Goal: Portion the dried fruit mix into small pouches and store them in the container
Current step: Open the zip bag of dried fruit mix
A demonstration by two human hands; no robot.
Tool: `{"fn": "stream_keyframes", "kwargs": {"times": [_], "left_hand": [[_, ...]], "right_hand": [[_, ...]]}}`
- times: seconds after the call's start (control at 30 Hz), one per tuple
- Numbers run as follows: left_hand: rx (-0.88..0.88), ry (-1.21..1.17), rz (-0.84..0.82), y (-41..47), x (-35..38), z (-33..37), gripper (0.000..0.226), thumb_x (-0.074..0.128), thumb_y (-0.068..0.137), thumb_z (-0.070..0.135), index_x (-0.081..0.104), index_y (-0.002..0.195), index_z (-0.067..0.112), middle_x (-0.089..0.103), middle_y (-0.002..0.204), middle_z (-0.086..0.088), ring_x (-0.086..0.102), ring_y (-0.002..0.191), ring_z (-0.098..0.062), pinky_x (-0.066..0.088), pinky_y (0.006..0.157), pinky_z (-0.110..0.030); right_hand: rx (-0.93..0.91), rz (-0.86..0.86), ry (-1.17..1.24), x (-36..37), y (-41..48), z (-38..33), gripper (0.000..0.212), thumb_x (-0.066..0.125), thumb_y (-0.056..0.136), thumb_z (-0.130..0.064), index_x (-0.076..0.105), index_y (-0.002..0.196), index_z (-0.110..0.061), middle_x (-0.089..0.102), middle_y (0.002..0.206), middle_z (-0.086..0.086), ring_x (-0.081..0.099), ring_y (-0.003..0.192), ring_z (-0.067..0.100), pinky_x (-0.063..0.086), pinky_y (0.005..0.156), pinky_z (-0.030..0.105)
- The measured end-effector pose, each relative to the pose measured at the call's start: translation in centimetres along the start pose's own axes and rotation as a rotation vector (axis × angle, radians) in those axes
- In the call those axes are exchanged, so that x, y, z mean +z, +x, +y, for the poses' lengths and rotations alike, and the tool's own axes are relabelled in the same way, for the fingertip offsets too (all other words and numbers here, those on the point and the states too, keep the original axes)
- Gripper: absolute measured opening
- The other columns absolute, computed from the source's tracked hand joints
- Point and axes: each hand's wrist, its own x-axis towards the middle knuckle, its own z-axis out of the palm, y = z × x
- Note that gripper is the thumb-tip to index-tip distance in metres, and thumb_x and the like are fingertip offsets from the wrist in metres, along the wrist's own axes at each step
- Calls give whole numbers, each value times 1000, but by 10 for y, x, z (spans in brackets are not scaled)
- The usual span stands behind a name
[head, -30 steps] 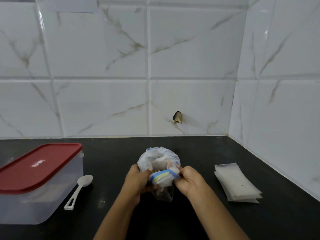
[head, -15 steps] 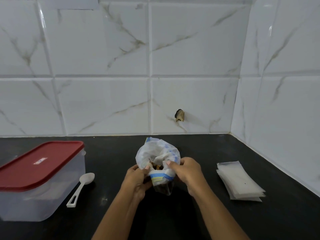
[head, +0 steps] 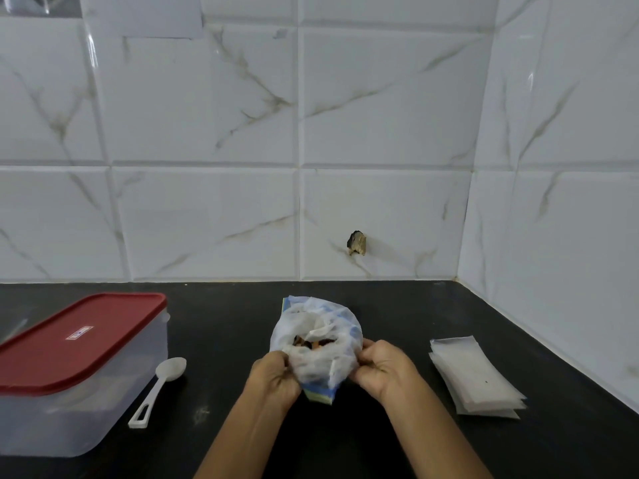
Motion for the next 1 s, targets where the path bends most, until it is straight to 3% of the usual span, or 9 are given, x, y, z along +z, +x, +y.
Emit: {"fn": "stream_keyframes", "kwargs": {"times": [0.07, 0.13, 0.23, 0.33, 0.47, 0.63, 0.73, 0.9, 1.0], "left_hand": [[35, 85, 50, -6, 0, -1, 23, 31, 88, -10, 54, 88, -7, 58, 94, -28, 56, 77, -39, 54, 55, -52], [63, 133, 40, -14, -1, -3, 24, 32, 86, -10, 52, 77, -1, 56, 81, -22, 55, 72, -36, 51, 76, -52], [69, 187, -6, -23, 0, -7, 18, 40, 87, 10, 56, 89, 3, 60, 90, -22, 58, 83, -37, 49, 86, -50], [74, 250, -27, -17, 2, -10, 46, 47, 90, 42, 52, 119, 7, 60, 113, -20, 61, 97, -37, 53, 83, -49], [100, 235, 13, -10, 1, -12, 41, 46, 96, 36, 51, 121, 4, 61, 109, -22, 62, 95, -38, 54, 69, -42], [74, 209, -7, -9, 1, -10, 35, 42, 98, 33, 61, 102, 4, 65, 96, -20, 63, 92, -37, 51, 86, -53], [165, 301, 82, -10, 1, -9, 29, 44, 98, 32, 56, 94, 6, 60, 89, -16, 59, 86, -32, 50, 83, -44], [225, 354, 72, -13, -1, -10, 29, 48, 95, 31, 60, 83, 7, 63, 86, -17, 61, 77, -30, 50, 66, -35], [186, 361, 28, -14, -1, -8, 26, 49, 95, 27, 59, 82, 7, 63, 83, -18, 61, 74, -30, 51, 64, -36]], "right_hand": [[-52, -2, -109, 5, -1, 6, 30, 31, 88, 17, 57, 74, 11, 55, 70, 23, 52, 64, 35, 43, 75, 54], [-110, 37, -217, 6, -1, 8, 31, 36, 87, 11, 56, 64, 6, 53, 61, 17, 49, 57, 30, 46, 68, 46], [-148, -24, -359, 5, 6, 8, 22, 48, 87, -17, 63, 79, -3, 62, 72, 13, 58, 67, 25, 50, 71, 37], [-184, 24, -640, 6, 18, 16, 51, 57, 81, -53, 58, 110, -12, 66, 104, 8, 65, 92, 22, 54, 82, 36], [-219, 204, -646, 3, 23, 13, 43, 44, 95, -37, 58, 116, -2, 65, 107, 17, 64, 94, 29, 54, 74, 34], [-116, 260, -519, -2, 12, 1, 29, 39, 98, -12, 55, 112, 7, 58, 85, 18, 56, 68, 26, 48, 56, 33], [-257, 233, -753, -2, 6, 0, 35, 31, 101, -27, 47, 122, -4, 55, 95, 9, 54, 73, 18, 45, 57, 29], [-757, 242, -1458, -3, 6, 5, 67, 58, 82, -54, 31, 133, -21, 30, 130, 5, 40, 119, 26, 38, 94, 33], [-833, 249, -1576, -6, 11, 2, 40, 57, 87, -43, 47, 119, -20, 47, 118, 1, 46, 112, 22, 40, 91, 30]]}}
